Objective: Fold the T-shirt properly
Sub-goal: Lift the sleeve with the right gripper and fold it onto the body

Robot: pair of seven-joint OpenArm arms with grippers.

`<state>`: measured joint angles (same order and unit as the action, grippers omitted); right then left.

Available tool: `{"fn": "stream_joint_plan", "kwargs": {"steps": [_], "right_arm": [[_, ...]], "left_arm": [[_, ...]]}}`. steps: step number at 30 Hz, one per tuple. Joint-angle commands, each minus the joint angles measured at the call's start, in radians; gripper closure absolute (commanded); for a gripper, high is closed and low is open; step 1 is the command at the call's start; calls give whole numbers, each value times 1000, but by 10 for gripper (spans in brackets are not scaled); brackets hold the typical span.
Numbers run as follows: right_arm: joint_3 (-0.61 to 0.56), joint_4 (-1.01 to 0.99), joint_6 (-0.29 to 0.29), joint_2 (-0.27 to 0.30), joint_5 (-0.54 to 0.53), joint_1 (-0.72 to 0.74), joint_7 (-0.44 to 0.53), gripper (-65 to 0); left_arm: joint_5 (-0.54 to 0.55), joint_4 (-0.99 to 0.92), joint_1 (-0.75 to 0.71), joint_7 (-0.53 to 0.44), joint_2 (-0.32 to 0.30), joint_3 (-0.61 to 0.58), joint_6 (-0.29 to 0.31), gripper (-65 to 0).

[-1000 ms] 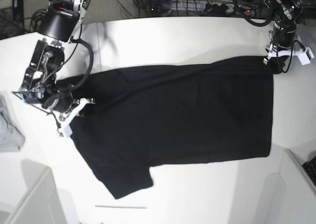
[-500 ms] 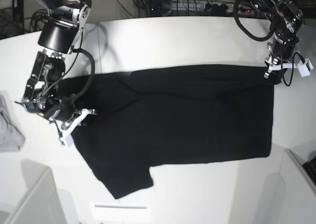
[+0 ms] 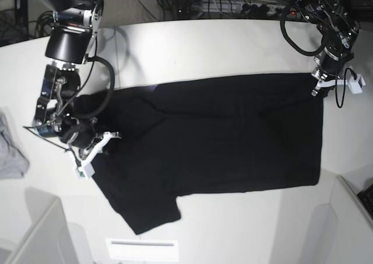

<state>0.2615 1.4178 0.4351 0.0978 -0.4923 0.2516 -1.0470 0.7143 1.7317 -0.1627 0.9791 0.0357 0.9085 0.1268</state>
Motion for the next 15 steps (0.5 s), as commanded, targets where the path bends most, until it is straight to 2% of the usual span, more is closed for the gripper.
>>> {"fn": "stream_joint_plan", "kwargs": {"steps": [1,15], "right_arm": [[-1,2,3,6,-18,30,20,0],[3,-44,3,7,-18,28,34,0]], "left_arm": [[23,15,7,-21,-10,1,4,0],[24,15,33,-16,-46,5,4,0]]}}
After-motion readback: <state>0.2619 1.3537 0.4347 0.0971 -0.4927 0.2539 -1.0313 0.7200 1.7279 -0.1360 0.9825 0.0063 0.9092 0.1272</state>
